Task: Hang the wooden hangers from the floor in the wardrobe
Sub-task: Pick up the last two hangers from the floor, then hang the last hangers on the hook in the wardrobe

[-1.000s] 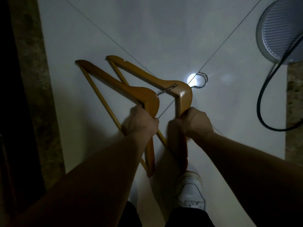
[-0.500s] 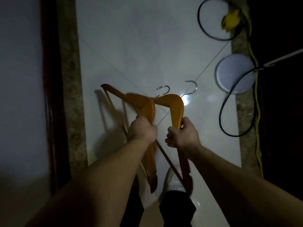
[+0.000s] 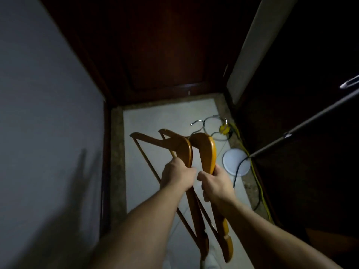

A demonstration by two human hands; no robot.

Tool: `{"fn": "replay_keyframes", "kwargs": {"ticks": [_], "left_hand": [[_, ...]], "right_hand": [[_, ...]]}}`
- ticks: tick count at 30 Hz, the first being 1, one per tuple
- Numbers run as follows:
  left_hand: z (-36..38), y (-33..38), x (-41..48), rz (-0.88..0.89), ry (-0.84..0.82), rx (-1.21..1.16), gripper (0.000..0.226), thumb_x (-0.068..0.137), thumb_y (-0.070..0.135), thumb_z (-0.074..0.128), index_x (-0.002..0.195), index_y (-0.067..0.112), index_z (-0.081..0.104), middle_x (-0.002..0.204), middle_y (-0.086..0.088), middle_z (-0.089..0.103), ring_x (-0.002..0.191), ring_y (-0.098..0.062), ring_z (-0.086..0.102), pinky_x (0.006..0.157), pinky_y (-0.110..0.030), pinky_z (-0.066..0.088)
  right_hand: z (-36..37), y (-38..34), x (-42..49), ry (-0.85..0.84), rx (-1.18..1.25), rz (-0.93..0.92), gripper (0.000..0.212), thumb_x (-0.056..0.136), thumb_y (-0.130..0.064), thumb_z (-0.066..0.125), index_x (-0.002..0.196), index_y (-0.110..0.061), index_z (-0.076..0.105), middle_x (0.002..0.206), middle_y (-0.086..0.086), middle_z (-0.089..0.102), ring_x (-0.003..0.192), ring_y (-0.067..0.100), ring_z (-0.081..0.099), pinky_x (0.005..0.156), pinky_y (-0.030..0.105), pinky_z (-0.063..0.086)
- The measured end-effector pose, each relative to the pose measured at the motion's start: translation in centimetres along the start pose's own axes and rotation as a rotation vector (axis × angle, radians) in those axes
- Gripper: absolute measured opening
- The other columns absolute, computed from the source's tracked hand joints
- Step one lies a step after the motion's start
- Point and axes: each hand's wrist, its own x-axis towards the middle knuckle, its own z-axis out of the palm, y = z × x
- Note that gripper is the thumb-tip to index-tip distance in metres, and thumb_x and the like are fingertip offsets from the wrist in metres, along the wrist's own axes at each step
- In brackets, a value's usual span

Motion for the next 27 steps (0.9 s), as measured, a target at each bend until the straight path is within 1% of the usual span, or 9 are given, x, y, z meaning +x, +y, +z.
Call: {"fn": "replay_keyframes", "kwargs": {"ticks": [4, 7, 9, 10, 13, 15, 18, 22, 27], "left_hand": [[-5.2, 7.0, -5.0, 0.118, -0.024, -0.055, 0.032, 0.092, 0.03, 0.062, 0.118, 0.012, 0.063, 0.099, -0.002, 0.064, 0.084, -0.016, 0.057, 0.062, -0.023, 0.042], [-9.4, 12.1, -9.3, 0.179, -0.082, -0.098, 0.035, 0.099, 0.027, 0.055, 0.128, 0.008, 0.06, 0.124, -0.01, 0.066, 0.108, -0.025, 0.062, 0.073, -0.019, 0.049], [-11.9, 14.9, -12.4, 0.252, -0.109, -0.101, 0.035, 0.1, 0.031, 0.053, 0.124, 0.006, 0.062, 0.124, -0.013, 0.066, 0.115, -0.027, 0.062, 0.091, -0.03, 0.05], [-13.4, 16.1, -13.9, 0.296, -0.096, -0.14, 0.034, 0.096, 0.031, 0.06, 0.117, 0.004, 0.065, 0.118, -0.016, 0.069, 0.109, -0.029, 0.066, 0.092, -0.037, 0.053], [-16.1, 19.4, -18.2, 0.446, -0.161, -0.172, 0.031, 0.087, 0.024, 0.068, 0.102, -0.004, 0.069, 0.103, -0.021, 0.072, 0.092, -0.032, 0.069, 0.085, -0.039, 0.056], [-17.4, 21.6, -21.4, 0.487, -0.188, -0.213, 0.027, 0.08, 0.027, 0.072, 0.092, 0.003, 0.074, 0.092, -0.015, 0.075, 0.086, -0.027, 0.072, 0.086, -0.04, 0.059], [-18.6, 25.1, -25.5, 0.552, -0.181, -0.318, 0.034, 0.058, 0.037, 0.069, 0.08, 0.011, 0.073, 0.081, -0.011, 0.075, 0.081, -0.032, 0.072, 0.081, -0.049, 0.06], [-19.8, 29.1, -33.5, 0.695, -0.211, -0.337, 0.017, 0.08, 0.025, 0.07, 0.07, 0.013, 0.063, 0.073, -0.01, 0.069, 0.075, -0.031, 0.069, 0.073, -0.043, 0.059], [-19.2, 32.8, -42.5, 0.823, -0.251, -0.314, 0.018, 0.085, 0.028, 0.068, 0.08, 0.01, 0.067, 0.078, -0.012, 0.072, 0.074, -0.027, 0.071, 0.068, -0.038, 0.06]], "right_hand": [[-4.2, -8.0, -5.2, 0.07, 0.011, -0.105, 0.007, 0.091, -0.01, 0.06, 0.085, -0.01, 0.057, 0.059, 0.005, 0.052, 0.042, 0.014, 0.049, 0.041, 0.028, 0.045], [-7.4, -13.2, -9.3, 0.108, 0.036, -0.166, 0.007, 0.09, -0.007, 0.06, 0.096, -0.012, 0.059, 0.062, 0.006, 0.052, 0.042, 0.014, 0.048, 0.042, 0.029, 0.046], [-9.3, -16.2, -12.1, 0.137, 0.066, -0.199, 0.011, 0.091, -0.008, 0.061, 0.101, -0.012, 0.061, 0.065, 0.008, 0.053, 0.044, 0.014, 0.049, 0.043, 0.028, 0.045], [-10.3, -17.6, -13.7, 0.155, 0.073, -0.213, 0.011, 0.092, -0.009, 0.062, 0.102, -0.012, 0.062, 0.068, 0.009, 0.054, 0.046, 0.015, 0.05, 0.043, 0.027, 0.045], [-13.2, -21.1, -18.4, 0.196, 0.115, -0.252, 0.014, 0.092, -0.009, 0.061, 0.105, -0.012, 0.065, 0.08, 0.018, 0.06, 0.063, 0.025, 0.059, 0.05, 0.029, 0.053], [-15.3, -23.1, -21.7, 0.225, 0.145, -0.298, 0.013, 0.09, -0.011, 0.063, 0.101, -0.016, 0.068, 0.087, 0.02, 0.07, 0.078, 0.028, 0.069, 0.07, 0.042, 0.063], [-18.9, -25.4, -26.9, 0.314, 0.123, -0.369, 0.011, 0.09, -0.016, 0.064, 0.096, -0.021, 0.072, 0.088, 0.007, 0.076, 0.085, 0.024, 0.074, 0.08, 0.039, 0.061], [-24.1, -27.2, -33.9, 0.43, 0.103, -0.416, 0.007, 0.086, -0.015, 0.065, 0.089, -0.016, 0.072, 0.078, 0.007, 0.073, 0.07, 0.024, 0.069, 0.071, 0.038, 0.055], [-30.3, -27.1, -41.9, 0.546, 0.055, -0.448, 0.009, 0.085, -0.019, 0.065, 0.09, -0.016, 0.071, 0.085, 0.012, 0.075, 0.077, 0.026, 0.072, 0.08, 0.045, 0.059]]}}
